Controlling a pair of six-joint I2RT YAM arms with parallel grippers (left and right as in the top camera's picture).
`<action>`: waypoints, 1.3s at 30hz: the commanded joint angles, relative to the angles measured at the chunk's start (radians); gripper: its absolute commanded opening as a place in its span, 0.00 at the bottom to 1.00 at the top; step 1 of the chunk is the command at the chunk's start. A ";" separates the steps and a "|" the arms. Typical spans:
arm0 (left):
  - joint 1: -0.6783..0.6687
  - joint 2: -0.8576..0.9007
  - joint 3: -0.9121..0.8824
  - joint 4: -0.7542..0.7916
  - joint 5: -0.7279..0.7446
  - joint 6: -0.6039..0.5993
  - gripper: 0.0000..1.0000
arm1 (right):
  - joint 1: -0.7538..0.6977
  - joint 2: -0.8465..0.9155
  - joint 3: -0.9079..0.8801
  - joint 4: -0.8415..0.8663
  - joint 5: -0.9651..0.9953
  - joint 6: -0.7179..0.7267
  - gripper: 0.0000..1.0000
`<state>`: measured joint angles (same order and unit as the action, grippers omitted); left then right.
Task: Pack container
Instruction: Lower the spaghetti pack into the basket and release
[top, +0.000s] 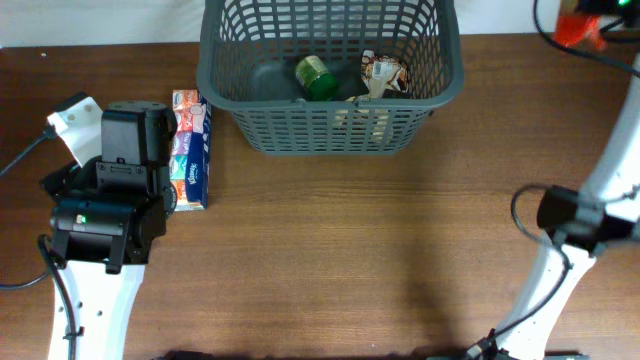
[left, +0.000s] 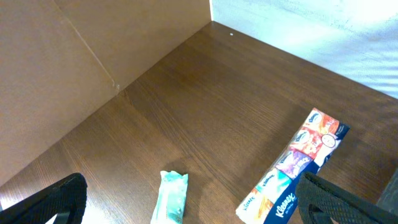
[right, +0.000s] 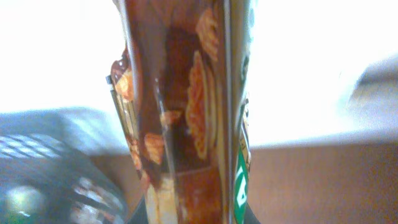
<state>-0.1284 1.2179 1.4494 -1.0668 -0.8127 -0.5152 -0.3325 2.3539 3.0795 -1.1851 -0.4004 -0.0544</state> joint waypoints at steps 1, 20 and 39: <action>0.005 0.000 0.010 -0.001 -0.014 0.016 1.00 | 0.077 -0.171 0.051 0.060 -0.098 0.016 0.04; 0.005 0.000 0.010 -0.001 -0.014 0.016 1.00 | 0.555 -0.129 -0.272 0.303 0.099 -0.018 0.04; 0.005 0.000 0.010 -0.001 -0.014 0.016 1.00 | 0.555 -0.120 -0.730 0.396 0.099 -0.015 0.04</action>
<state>-0.1284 1.2179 1.4494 -1.0664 -0.8127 -0.5152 0.2214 2.2791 2.3566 -0.8146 -0.2913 -0.0742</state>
